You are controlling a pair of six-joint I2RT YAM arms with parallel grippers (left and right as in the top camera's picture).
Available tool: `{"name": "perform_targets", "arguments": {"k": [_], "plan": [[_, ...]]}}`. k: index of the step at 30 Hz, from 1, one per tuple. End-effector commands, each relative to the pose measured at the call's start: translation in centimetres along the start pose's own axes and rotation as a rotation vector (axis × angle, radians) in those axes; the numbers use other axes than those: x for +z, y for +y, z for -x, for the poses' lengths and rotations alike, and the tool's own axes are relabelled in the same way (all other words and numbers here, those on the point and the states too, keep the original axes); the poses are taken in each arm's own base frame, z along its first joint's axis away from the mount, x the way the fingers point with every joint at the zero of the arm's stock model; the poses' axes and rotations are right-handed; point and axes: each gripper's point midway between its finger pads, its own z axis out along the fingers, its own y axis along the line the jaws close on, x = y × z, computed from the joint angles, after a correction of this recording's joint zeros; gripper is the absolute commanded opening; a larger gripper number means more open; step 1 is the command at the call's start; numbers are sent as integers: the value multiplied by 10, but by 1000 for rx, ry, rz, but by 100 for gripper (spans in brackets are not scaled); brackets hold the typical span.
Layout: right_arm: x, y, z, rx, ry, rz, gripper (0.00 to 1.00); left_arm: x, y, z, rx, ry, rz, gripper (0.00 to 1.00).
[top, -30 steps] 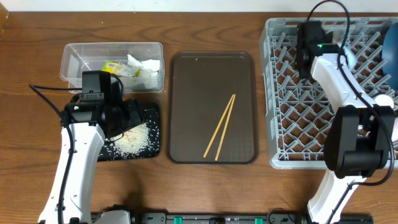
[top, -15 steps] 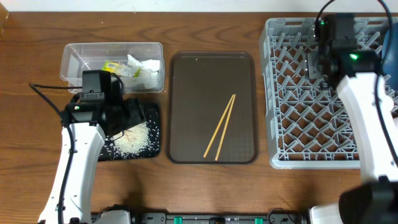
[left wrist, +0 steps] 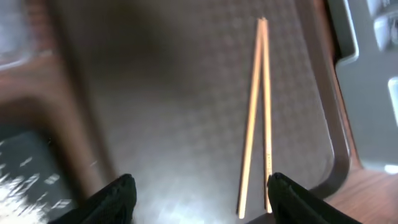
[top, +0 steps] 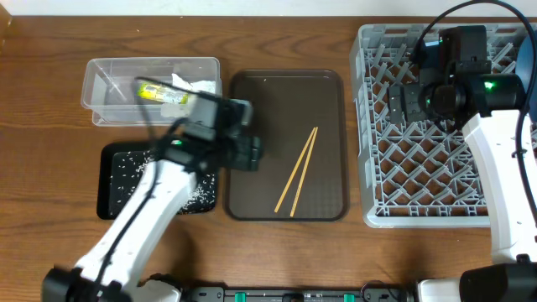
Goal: Sort waste into correct bins and load items into the dishwasher rack
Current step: 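Reach the left gripper to the chopsticks on the brown tray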
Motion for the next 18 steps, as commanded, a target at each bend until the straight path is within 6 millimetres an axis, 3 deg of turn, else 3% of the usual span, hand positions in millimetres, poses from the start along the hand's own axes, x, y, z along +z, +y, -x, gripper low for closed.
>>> {"name": "perform_targets", "arguments": {"k": [1,10,18], "plan": [[-3,-1,1,15,-6,17,99,24,-15,-6,106,46,-16,70],[-3,-1,-1,15,1,17,99,93,-33,-39,194,196,-38,70],[-3,-1,-1,15,1,17,99,126,-38,-68,234,294,-39,70]]}}
